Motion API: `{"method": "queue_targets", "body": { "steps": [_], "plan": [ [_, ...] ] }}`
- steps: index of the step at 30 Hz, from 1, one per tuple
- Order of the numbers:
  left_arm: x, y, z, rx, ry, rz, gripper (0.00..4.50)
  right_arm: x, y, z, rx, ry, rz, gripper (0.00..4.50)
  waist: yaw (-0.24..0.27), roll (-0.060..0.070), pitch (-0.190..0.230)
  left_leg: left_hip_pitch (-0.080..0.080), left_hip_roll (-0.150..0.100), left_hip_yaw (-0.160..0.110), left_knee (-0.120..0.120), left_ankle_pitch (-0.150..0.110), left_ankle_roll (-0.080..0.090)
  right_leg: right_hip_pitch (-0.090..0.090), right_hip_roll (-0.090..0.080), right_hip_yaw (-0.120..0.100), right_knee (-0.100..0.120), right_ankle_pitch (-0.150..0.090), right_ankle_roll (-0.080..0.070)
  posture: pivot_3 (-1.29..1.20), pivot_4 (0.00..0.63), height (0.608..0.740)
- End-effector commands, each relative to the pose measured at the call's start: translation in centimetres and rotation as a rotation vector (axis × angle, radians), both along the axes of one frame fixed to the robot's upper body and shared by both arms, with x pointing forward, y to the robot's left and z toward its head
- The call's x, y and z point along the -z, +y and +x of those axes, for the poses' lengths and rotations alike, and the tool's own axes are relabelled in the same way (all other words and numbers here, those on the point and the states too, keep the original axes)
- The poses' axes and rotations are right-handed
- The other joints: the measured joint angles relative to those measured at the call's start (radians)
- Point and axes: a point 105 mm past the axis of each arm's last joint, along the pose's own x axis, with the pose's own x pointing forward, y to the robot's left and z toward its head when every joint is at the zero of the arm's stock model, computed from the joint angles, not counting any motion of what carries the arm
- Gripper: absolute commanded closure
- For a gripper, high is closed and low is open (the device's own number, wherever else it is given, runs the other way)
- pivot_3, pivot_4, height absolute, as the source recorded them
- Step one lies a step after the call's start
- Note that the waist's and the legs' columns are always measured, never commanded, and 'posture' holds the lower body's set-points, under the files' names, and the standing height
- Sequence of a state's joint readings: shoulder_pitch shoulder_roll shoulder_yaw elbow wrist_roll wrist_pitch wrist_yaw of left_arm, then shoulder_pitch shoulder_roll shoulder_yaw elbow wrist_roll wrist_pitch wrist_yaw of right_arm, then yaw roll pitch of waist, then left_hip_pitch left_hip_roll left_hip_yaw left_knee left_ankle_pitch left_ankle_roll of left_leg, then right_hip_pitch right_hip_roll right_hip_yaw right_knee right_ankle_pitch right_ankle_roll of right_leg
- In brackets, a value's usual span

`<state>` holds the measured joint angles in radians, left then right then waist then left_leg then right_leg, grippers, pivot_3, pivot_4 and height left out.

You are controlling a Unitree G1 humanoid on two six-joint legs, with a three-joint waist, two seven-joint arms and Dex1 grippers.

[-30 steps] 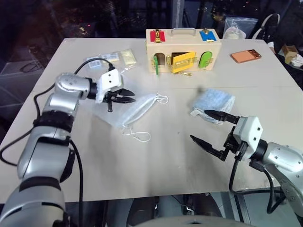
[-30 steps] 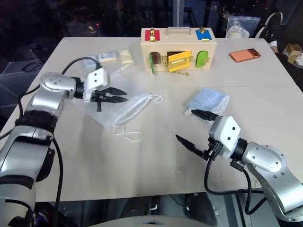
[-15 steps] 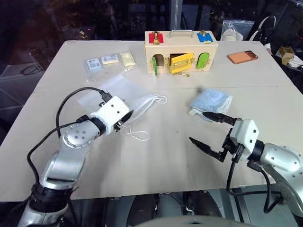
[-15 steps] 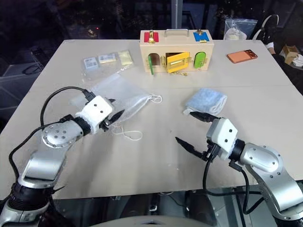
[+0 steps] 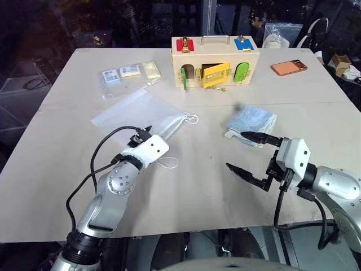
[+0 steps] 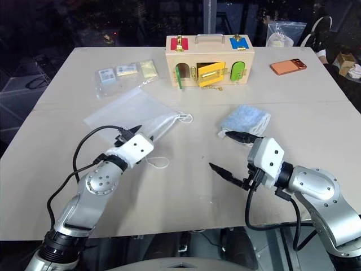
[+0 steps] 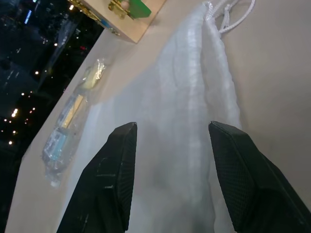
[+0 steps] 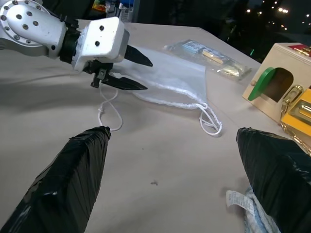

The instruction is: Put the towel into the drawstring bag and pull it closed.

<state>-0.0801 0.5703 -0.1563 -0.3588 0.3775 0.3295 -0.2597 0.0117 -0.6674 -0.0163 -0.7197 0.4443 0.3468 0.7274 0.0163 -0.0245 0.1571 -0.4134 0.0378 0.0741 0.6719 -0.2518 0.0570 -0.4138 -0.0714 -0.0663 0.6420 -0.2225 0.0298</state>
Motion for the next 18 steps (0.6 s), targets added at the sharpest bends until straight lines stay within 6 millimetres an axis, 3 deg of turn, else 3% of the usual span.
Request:
{"method": "queue_targets", "body": {
  "steps": [1,9,12,14,16,18],
  "plan": [
    [-1.1,0.1,0.8,-0.011,-0.058,0.015,2.13,-0.8,-0.1,-0.1,0.003,-0.041,0.003,0.0,0.001,0.0,0.0,0.0,0.0,0.0,0.0,0.0,0.0,0.0,0.0,0.0,0.0,0.0,0.0,0.0,0.15,0.74],
    [-2.6,-0.8,3.0,0.007,-0.057,-0.027,2.13,-0.4,-0.3,0.3,0.046,-0.002,0.025,0.0,0.001,0.0,0.0,0.0,0.0,0.0,0.0,0.0,0.0,0.0,0.0,-0.001,0.0,0.001,0.002,0.0,0.15,0.74],
    [-2.2,-1.0,3.5,0.015,0.014,-0.035,2.93,0.1,-0.4,0.5,0.051,0.069,0.046,0.0,0.0,0.0,0.0,0.0,0.0,0.0,0.0,0.0,0.0,0.0,0.001,-0.001,0.0,0.001,0.002,0.0,0.15,0.74],
    [-1.9,-0.4,3.9,-0.009,0.059,-0.055,3.8,-0.1,-1.6,2.1,0.156,0.048,0.049,0.0,-0.004,0.0,0.0,0.0,0.0,0.001,0.0,0.0,0.0,0.0,0.001,0.0,0.0,0.001,0.002,0.0,0.15,0.74],
    [-1.8,0.0,4.3,-0.035,0.111,-0.154,4.29,-0.4,-3.0,3.7,0.274,0.009,0.053,0.0,-0.002,0.0,0.0,0.0,0.0,0.001,0.0,0.0,0.0,0.0,0.001,0.0,0.0,0.001,0.002,0.0,0.15,0.74],
    [-1.8,-0.4,4.3,-0.028,0.176,-0.293,4.29,-0.7,-3.9,4.6,0.365,-0.036,0.059,0.0,0.0,0.0,0.0,0.0,0.0,0.001,0.001,0.0,0.0,0.0,0.001,-0.001,0.001,0.001,0.002,0.0,0.15,0.74]
  ]
}}
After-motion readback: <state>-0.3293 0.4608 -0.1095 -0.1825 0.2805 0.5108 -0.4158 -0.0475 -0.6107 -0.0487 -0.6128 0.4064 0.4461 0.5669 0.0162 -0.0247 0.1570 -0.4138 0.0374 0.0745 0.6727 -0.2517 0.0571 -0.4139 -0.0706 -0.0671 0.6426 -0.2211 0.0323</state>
